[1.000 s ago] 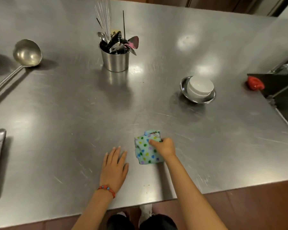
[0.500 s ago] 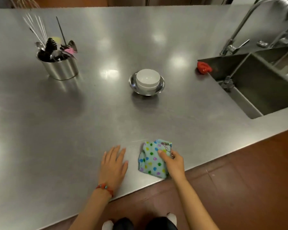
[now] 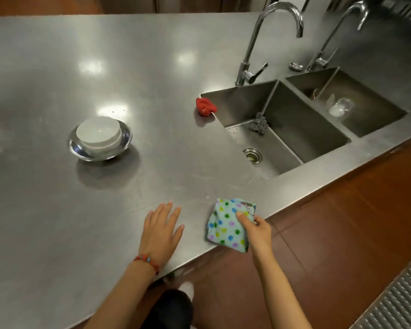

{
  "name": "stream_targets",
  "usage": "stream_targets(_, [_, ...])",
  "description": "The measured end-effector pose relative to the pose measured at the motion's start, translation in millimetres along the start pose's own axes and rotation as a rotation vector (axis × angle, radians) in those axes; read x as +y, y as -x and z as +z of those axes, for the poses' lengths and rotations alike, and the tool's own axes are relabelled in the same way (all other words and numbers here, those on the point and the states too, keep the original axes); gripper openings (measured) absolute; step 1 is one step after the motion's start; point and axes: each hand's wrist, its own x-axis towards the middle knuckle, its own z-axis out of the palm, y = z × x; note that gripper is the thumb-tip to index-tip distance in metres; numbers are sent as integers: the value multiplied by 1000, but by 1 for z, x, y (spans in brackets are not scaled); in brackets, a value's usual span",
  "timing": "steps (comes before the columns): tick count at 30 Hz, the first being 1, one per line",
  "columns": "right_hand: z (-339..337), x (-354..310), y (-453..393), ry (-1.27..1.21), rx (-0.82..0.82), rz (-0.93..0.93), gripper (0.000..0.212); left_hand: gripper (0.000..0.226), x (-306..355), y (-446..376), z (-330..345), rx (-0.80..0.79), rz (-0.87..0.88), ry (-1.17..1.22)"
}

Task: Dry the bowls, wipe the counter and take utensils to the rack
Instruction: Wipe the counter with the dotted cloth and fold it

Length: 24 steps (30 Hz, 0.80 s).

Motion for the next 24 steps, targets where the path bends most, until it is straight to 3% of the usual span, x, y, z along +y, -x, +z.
stream_targets(12, [28, -84, -140, 124, -112, -4, 12, 48, 28, -153, 23, 46, -29, -2])
stream_targets(24, [79, -130, -251, 385, -351, -26, 15, 51, 41, -194, 49, 85, -333, 46])
